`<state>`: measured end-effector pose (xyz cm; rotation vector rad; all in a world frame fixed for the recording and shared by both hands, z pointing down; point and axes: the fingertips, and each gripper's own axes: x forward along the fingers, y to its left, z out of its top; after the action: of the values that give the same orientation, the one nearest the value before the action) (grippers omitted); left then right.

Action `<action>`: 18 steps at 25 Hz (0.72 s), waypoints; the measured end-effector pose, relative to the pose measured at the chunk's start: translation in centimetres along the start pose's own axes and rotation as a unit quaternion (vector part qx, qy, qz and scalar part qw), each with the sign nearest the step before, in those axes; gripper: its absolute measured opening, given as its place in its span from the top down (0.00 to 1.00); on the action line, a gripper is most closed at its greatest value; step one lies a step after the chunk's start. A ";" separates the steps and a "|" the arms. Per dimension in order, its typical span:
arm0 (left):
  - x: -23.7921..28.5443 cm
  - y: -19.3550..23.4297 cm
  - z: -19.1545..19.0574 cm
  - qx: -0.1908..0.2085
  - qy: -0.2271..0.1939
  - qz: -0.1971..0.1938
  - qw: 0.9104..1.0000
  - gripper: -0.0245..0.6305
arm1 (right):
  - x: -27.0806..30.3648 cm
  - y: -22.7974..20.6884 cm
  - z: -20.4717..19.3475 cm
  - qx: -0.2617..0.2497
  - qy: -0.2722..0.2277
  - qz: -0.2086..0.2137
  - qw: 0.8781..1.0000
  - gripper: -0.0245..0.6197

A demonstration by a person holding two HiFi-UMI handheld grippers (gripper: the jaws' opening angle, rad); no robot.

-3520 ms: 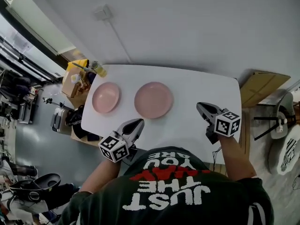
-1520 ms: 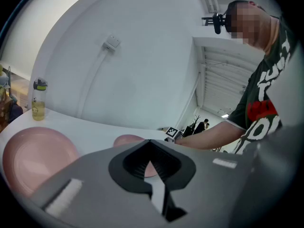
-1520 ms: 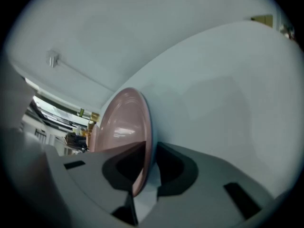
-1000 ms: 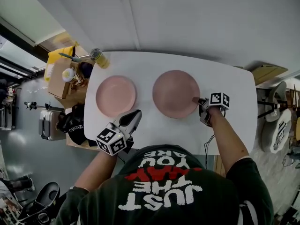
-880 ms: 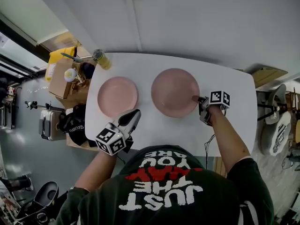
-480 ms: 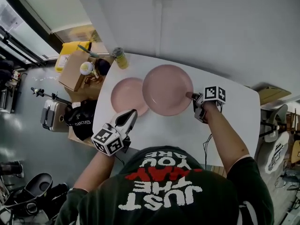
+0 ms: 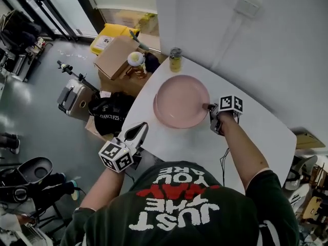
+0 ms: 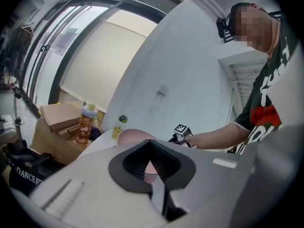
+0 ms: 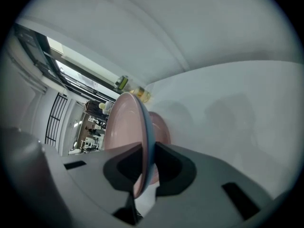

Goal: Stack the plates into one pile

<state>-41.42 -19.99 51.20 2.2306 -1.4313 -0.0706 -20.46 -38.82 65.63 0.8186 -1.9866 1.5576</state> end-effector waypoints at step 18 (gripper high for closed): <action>-3.6 3.9 -2.0 -0.040 -0.002 0.043 0.998 0.96 | 5.8 -0.5 -0.6 -0.162 0.050 -0.118 0.978 0.69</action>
<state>-45.76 -17.39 53.86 2.1038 -1.4983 -0.1009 -24.19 -39.28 70.07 0.7903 -1.9221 1.0841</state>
